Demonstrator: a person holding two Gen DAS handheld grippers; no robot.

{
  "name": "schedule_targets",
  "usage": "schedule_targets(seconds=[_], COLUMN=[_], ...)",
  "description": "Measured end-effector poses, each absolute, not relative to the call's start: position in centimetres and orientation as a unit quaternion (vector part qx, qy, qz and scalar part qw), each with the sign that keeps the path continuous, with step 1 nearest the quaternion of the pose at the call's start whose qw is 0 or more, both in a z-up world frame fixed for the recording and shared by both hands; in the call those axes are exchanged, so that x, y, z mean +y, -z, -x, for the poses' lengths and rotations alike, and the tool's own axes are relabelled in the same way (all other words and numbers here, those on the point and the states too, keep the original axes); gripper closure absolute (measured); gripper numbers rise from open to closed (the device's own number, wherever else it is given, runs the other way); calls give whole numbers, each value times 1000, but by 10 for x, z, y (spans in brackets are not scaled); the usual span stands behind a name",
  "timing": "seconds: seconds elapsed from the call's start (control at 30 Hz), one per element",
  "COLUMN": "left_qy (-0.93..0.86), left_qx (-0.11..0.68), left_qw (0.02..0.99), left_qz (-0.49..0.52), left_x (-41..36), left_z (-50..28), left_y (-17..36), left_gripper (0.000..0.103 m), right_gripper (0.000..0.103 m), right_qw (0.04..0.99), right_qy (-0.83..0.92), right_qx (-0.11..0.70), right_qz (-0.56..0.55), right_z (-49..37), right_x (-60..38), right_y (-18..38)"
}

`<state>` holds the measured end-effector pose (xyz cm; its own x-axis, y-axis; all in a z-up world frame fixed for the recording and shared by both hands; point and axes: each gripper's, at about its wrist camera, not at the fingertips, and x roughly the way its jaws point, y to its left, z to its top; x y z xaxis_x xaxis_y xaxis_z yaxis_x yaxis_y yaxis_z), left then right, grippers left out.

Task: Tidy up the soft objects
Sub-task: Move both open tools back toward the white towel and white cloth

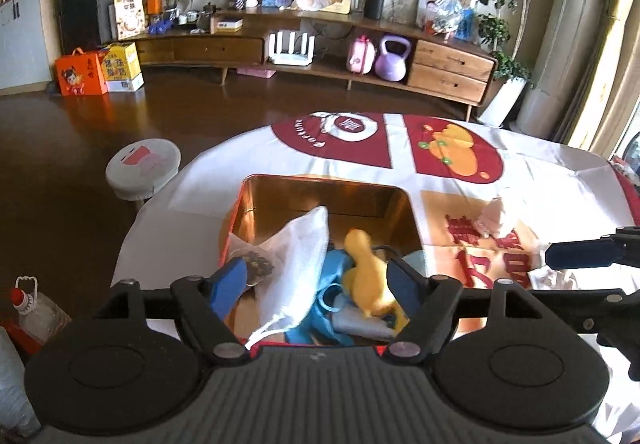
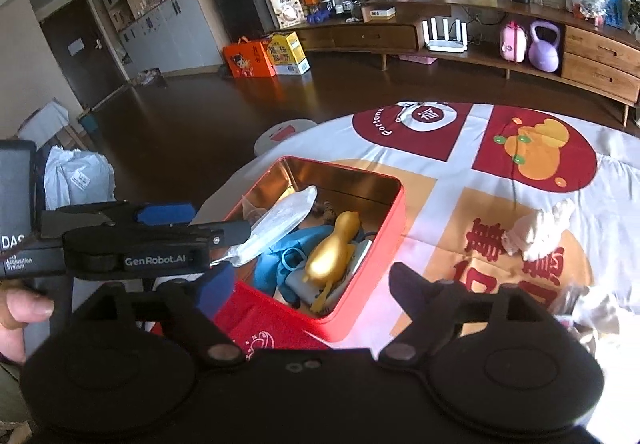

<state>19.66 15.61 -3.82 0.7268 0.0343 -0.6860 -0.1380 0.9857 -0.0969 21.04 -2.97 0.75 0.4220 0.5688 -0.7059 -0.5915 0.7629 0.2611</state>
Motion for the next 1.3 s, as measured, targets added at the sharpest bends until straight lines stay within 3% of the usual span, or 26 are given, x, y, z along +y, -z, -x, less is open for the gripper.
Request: schedule_targets(seconds=[0.2,0.33,0.5,0.73,1.3], left_qy=[-33,-30,-30,-6,52], left_qx=[356,347,330,322,343], left_qw=[931,934,940,942,936], left_qz=[75,81,79,90,58], left_x=[137,125,104,72,-13], left_z=[-182,-174,-163,-161,-219], left_y=[28,24,19,21,50], left_gripper=[26,18,18,9,9], right_gripper=[5,0,0,0,0], right_qw=[858,866,880,890,897], right_qy=[-328,-319,-293,-264,-217], right_qx=[395,384,374,370,385], right_qz=[6,-7,-5,-11,-1], right_z=[-193,-184,-175,-163,-175], right_x=[-55,-77,-105,-151,-213], right_y=[-14,-18,-18,-9,30])
